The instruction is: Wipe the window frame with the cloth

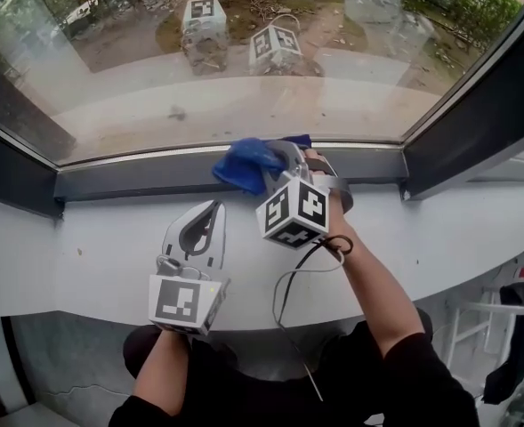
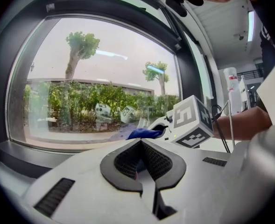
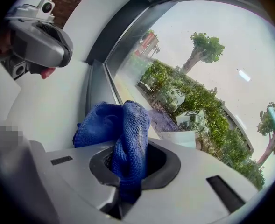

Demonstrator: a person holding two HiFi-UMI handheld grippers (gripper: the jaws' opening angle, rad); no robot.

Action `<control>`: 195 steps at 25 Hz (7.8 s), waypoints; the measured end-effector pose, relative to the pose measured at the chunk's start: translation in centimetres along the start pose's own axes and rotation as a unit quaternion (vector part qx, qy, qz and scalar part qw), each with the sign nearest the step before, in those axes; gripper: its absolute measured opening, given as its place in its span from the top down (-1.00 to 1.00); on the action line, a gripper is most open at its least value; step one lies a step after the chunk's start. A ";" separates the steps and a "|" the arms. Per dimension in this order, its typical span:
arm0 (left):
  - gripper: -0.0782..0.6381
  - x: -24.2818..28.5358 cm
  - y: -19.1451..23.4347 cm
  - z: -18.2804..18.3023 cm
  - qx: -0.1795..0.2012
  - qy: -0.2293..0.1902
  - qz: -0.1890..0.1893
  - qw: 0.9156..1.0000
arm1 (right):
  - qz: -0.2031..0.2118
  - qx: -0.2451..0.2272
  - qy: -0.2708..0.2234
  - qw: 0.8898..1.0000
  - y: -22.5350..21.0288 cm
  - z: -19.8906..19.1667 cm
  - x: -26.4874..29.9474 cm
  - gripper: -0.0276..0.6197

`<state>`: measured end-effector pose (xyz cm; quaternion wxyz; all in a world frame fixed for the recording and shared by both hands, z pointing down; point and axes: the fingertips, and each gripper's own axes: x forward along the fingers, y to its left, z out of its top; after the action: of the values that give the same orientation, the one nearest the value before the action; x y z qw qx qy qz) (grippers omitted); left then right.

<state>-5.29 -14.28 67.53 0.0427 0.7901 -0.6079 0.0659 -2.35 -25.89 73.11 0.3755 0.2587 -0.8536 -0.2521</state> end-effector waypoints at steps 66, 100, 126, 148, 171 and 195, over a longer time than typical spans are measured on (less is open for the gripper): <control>0.77 1.9 -8.1 -0.4 0.056 0.011 -0.074 0.996 | -0.283 0.223 0.189 0.913 -12.2 -22.4 -10.5 0.81; 0.77 2.2 -8.2 -1.1 0.053 0.022 -0.080 0.995 | -0.386 0.738 -0.090 0.546 -16.9 -24.9 -15.4 0.81; 0.77 2.3 -8.0 -0.9 0.047 0.013 -0.076 0.996 | -0.426 0.715 -0.159 0.531 -21.2 -20.3 -19.2 0.81; 0.77 2.4 -7.9 -0.9 0.051 0.013 -0.075 0.996 | -0.444 0.697 -0.210 0.522 -25.0 -16.5 -22.3 0.81; 0.77 -0.4 -15.3 14.3 0.038 0.080 -0.143 0.986 | -0.393 0.775 -0.057 0.491 -29.3 -13.0 -25.5 0.83; 0.77 -4.5 -16.6 26.6 0.001 0.106 -0.099 0.989 | -0.382 0.776 -0.056 0.499 -34.2 -8.6 -29.5 0.83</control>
<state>11.07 -9.66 40.78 0.1124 0.8352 -0.5184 0.1454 30.19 -34.55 41.79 -0.1577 0.7325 -0.5439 0.3779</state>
